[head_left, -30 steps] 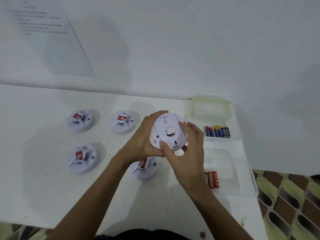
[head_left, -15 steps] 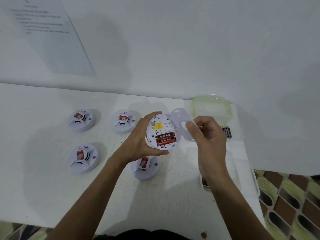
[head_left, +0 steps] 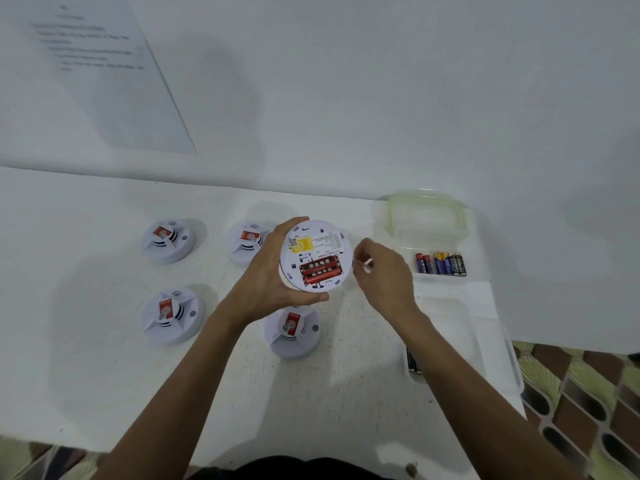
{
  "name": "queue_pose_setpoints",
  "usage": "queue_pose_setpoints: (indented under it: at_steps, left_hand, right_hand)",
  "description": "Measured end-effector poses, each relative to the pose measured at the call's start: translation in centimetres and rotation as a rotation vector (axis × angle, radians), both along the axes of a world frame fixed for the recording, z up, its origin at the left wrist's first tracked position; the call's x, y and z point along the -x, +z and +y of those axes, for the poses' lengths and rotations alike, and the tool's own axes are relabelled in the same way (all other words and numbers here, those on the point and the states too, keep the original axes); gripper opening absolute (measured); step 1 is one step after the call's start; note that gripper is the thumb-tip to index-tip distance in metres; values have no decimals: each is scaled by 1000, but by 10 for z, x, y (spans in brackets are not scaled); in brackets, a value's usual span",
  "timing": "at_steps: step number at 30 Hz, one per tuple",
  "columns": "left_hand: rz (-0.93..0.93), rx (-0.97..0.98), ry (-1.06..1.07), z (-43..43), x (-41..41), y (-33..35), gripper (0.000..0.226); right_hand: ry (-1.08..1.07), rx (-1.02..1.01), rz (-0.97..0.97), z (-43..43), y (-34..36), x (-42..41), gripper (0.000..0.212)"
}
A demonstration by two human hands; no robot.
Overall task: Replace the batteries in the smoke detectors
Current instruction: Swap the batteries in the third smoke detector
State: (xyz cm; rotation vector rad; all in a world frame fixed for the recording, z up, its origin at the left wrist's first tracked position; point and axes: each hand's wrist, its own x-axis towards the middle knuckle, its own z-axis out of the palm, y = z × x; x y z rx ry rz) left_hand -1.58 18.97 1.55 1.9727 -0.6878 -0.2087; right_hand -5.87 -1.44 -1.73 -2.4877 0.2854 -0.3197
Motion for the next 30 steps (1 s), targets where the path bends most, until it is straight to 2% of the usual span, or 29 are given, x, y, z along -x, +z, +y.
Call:
queue_pose_setpoints:
  at_steps: [3,6,10,13,17,20,23,30]
  left_hand:
    - [10,6,-5,-2,1,0,95]
    - [16,5,-1,-3,2,0,96]
    - [13,-9,2,-2,2,1,98]
    - [13,-7,5,-2,2,1,96]
    - [-23,-19,18,-1,0,0,97]
    - [-40,-25,23,-2,0,-1,96]
    - [-48,-15,30,-5,2,1,94]
    - [-86,6,36,-7,6,4,95]
  right_hand:
    - [105,180,104,1,-15,-6,9]
    - [173,178,191,3,-20,-6,10]
    - [199,116,276,7,-18,-3,22]
    - [107,-66,163,10,-6,2,22]
    - [-91,-415,-106,20,25,22,5]
    - [-103,-584,-185,32,45,39,6]
    - [-54,-638,-180,44,52,48,10]
    - [-115,-553,-234,58,52,52,10]
